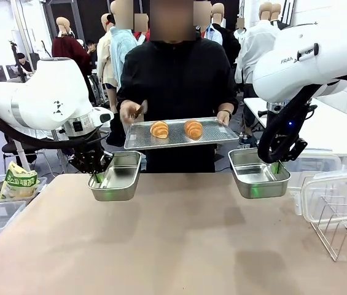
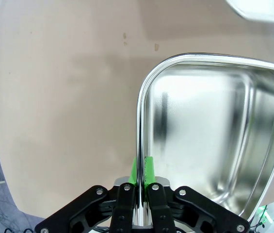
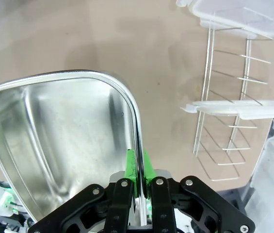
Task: Place the bread in airtight containers.
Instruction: Once an object is inside an Airtight Container , place the container in the center of the table.
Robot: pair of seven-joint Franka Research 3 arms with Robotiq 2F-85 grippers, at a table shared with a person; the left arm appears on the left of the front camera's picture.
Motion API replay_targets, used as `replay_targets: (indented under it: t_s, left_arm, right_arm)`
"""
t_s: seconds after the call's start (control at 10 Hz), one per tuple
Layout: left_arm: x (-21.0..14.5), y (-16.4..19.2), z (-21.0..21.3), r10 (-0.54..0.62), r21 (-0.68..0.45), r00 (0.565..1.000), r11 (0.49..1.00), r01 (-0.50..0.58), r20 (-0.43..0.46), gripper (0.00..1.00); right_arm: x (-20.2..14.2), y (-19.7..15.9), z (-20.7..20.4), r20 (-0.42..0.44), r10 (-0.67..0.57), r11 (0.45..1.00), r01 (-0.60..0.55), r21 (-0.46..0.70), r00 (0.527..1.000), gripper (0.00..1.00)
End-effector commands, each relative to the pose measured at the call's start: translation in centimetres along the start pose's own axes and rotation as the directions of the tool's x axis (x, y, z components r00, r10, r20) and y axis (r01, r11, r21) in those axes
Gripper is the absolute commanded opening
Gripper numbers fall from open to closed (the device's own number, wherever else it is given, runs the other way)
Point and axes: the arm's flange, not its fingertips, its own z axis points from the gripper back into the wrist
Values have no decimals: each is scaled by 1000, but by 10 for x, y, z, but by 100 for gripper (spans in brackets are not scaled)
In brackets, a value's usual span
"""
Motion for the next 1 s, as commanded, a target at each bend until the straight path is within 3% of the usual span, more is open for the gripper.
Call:
replay_targets:
  t_s: [0.0,0.9]
  left_arm:
    - [0,0,3,1,-2,1000,1000,-1,8,0]
    - [0,0,3,1,-2,1000,1000,-1,8,0]
  right_arm:
    - [-1,0,1,-4,1,1000,-1,-1,1000,0]
    - [-1,0,1,-4,1,1000,-1,-1,1000,0]
